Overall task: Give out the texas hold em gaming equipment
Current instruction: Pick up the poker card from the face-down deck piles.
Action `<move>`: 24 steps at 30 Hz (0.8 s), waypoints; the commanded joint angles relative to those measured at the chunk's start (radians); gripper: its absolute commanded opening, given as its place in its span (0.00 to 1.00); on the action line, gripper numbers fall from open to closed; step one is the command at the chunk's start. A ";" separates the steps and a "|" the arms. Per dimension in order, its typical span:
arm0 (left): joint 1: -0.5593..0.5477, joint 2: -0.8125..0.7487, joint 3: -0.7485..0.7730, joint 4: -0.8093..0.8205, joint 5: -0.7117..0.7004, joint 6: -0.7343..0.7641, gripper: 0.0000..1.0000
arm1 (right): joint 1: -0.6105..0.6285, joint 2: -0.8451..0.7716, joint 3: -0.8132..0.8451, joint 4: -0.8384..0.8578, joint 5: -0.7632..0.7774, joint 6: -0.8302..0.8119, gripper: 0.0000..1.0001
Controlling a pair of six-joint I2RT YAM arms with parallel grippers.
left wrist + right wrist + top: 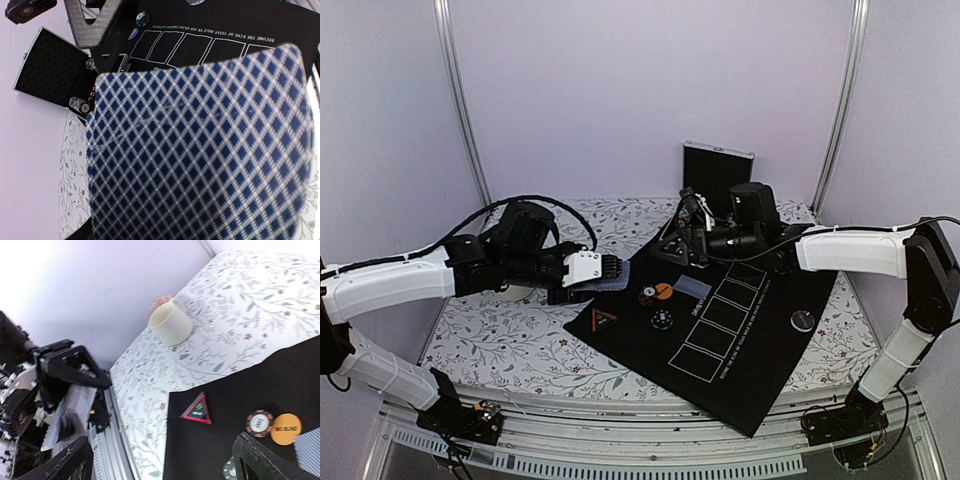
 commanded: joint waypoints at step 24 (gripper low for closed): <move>-0.013 -0.013 -0.012 0.030 -0.001 0.012 0.53 | 0.149 0.045 0.092 0.114 -0.180 0.137 0.39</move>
